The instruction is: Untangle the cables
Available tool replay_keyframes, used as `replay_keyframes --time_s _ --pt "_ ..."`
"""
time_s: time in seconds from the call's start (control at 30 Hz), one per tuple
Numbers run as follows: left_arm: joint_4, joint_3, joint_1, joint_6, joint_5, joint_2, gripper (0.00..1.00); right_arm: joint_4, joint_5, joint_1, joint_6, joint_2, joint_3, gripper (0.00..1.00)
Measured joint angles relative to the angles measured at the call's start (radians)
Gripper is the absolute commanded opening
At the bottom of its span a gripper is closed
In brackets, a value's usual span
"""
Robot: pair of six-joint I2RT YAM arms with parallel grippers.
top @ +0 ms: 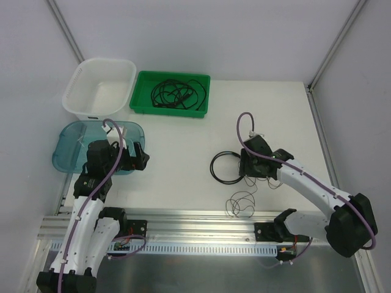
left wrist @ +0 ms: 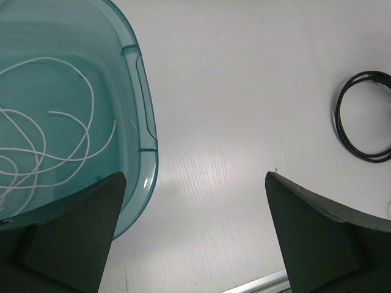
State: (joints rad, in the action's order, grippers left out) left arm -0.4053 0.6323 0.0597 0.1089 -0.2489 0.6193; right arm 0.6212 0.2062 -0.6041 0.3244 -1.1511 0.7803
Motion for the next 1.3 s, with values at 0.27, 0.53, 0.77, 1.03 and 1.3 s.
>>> replay_keyframes --time_s 0.27,0.53,0.77,1.03,1.3 --pt "0.024 -0.056 0.053 0.022 -0.03 -0.024 0.99 -0.038 -0.016 -0.109 -0.033 -0.21 0.117 0.53" --pt "0.035 -0.056 0.066 0.022 -0.021 -0.024 0.99 -0.104 -0.067 -0.242 -0.083 -0.467 0.277 0.53" --pt "0.035 -0.056 0.083 0.021 -0.008 -0.024 0.99 -0.108 -0.094 -0.291 -0.12 -0.615 0.314 0.52" --pt "0.036 -0.056 0.086 0.021 -0.004 -0.015 0.99 -0.076 -0.081 -0.315 -0.157 -0.653 0.36 0.36" --pt "0.037 -0.056 0.092 0.021 -0.004 -0.015 0.99 -0.063 -0.079 -0.354 -0.202 -0.677 0.397 0.01"
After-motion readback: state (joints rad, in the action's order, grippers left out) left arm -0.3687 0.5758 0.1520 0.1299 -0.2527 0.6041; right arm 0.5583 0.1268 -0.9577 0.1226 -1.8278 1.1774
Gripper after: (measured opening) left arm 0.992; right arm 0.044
